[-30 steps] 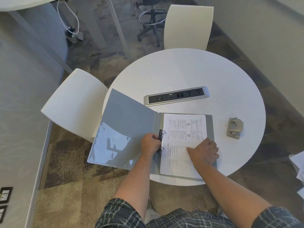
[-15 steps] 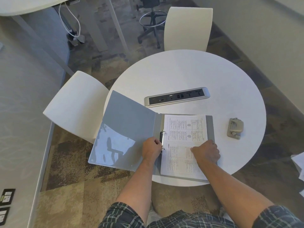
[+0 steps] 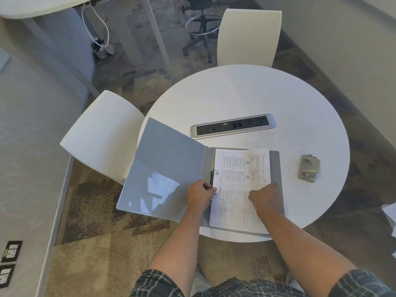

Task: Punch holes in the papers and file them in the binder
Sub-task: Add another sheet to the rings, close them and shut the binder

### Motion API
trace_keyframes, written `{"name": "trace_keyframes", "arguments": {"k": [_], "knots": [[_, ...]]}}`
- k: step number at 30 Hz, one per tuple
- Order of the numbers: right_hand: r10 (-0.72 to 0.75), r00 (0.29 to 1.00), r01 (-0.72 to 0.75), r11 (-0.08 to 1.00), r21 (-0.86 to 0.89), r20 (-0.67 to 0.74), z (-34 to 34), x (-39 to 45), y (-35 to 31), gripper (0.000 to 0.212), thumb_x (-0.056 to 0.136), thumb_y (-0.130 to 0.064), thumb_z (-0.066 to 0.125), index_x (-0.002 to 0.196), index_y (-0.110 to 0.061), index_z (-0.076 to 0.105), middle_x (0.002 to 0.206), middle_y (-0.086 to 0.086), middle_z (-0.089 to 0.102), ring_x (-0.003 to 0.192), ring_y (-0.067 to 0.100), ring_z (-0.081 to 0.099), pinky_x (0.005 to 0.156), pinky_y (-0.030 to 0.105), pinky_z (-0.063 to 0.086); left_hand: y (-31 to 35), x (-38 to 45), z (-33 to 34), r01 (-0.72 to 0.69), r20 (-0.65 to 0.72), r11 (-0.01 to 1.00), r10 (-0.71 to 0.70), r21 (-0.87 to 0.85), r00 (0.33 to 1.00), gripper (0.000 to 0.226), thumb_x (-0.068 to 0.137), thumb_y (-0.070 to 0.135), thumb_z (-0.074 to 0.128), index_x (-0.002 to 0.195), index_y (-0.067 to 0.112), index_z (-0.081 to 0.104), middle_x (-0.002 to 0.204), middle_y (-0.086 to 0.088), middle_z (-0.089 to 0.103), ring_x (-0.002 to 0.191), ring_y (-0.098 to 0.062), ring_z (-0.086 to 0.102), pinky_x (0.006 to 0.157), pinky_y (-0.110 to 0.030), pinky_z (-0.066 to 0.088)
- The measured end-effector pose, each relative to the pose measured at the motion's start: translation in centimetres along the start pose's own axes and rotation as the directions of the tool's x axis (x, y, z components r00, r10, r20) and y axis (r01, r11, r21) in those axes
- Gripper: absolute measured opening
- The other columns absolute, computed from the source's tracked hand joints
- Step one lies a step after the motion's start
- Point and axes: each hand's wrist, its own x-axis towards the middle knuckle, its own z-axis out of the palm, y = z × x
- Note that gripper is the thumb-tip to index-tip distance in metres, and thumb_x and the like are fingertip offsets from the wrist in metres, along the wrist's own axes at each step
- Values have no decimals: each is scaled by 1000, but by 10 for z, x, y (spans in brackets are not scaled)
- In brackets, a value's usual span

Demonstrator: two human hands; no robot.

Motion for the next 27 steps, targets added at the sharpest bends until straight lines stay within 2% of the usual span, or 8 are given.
{"name": "trace_keyframes", "arguments": {"k": [3,6,9,14,18,21,24,27], "knots": [[-18,995,4,991,131,101,-10,4,7,46,65,-29,80,105,-23,59,96,-4,71,77,24,70,73,43,58,4,1,-2,20,28,1000,-20,7,999,20,87,28,79,96,15,67,87,6,67,81,-16,67,76,-33,62],[-191,954,55,870,490,231,-31,3,4,36,78,-16,83,108,-15,65,99,-2,76,74,23,75,58,32,59,10,0,-9,36,84,999,-38,17,996,25,86,30,79,101,15,64,95,2,70,79,-13,68,68,-29,58],[-308,872,7,785,620,380,-46,2,-10,29,81,-16,83,108,-9,74,97,9,80,83,31,79,72,44,64,20,-6,-19,31,132,999,-36,42,991,33,86,42,76,102,16,63,96,3,71,78,-11,69,63,-26,53],[-439,742,39,783,621,507,-39,-14,-45,28,86,-17,79,110,-4,73,101,16,79,88,35,78,69,39,62,47,-20,-39,-89,133,996,91,-24,987,54,82,67,67,107,20,66,104,5,70,87,-8,66,61,-19,46],[-506,684,104,780,617,525,-20,-31,-72,18,92,-12,70,109,-5,72,105,18,76,89,33,76,70,35,61,67,-26,-61,-126,173,990,136,-69,976,76,71,82,63,117,22,63,108,5,70,94,-12,67,72,-26,54],[-536,651,135,779,613,538,-6,-44,-85,21,97,-7,59,114,-7,70,111,11,75,101,25,73,85,36,60,67,-23,-77,-111,181,992,121,-61,976,89,63,83,69,126,21,60,117,3,69,100,-16,67,77,-30,56],[-575,560,187,789,586,596,3,-51,-86,35,94,-36,57,123,-20,68,129,3,70,117,18,66,109,42,48,62,-23,-91,-104,200,994,111,-43,974,77,67,74,76,124,24,58,114,8,66,99,-13,65,74,-26,50],[-580,474,143,793,592,663,11,-53,-80,47,99,-54,41,125,-28,70,142,-3,62,129,10,55,116,38,31,57,-21,-101,-86,233,995,95,-47,968,57,71,67,78,111,30,63,105,11,68,93,-9,66,73,-26,51]]}}
